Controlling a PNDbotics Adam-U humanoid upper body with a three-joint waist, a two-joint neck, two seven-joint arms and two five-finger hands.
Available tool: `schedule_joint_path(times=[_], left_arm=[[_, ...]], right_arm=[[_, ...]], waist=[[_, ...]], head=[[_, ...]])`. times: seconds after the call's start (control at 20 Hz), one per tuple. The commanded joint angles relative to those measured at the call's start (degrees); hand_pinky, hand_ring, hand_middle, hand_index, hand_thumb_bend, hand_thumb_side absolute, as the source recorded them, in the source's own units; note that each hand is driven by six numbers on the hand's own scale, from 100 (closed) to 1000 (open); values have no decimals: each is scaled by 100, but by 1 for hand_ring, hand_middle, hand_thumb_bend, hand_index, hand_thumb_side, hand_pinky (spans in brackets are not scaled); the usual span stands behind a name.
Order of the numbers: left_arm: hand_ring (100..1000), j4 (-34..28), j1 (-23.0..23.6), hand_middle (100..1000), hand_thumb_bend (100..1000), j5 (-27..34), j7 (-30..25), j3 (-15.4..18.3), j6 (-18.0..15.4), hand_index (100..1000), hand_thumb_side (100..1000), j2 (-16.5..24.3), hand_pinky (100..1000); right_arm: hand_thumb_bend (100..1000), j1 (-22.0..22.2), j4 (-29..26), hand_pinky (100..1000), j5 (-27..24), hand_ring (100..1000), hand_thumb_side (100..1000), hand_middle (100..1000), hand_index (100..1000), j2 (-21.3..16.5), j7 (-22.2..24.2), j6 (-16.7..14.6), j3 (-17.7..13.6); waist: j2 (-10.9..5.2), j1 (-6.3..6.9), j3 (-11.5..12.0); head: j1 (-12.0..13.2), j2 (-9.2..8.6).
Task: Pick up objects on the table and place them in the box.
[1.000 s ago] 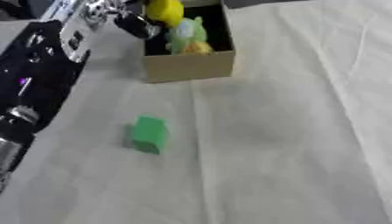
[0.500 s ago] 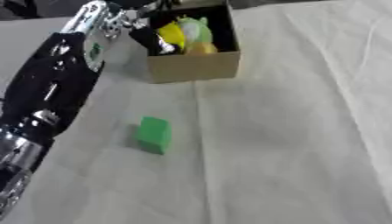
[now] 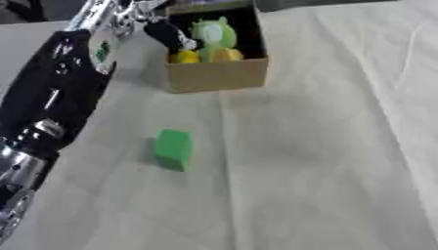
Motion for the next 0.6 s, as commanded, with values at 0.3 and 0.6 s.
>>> schedule_joint_path(times=[0.3,0.6], left_arm=[[789,-2381,636,738,422,2072,-511,-656,203,884,406,1292,868],[801,-4627,1641,757,536,3007,-972,-1120,904,889,407,2458,870]], right_arm=[[100,155,-86,785,33,762,656,691,839,-178,-110,9,-127],[100,187,-86,785,53,762,652,692,838,-190,-135,-6,-132]], waist=[[-222,-20,187],[-241,-49,257]], head=[[-314,133],[-494,144]])
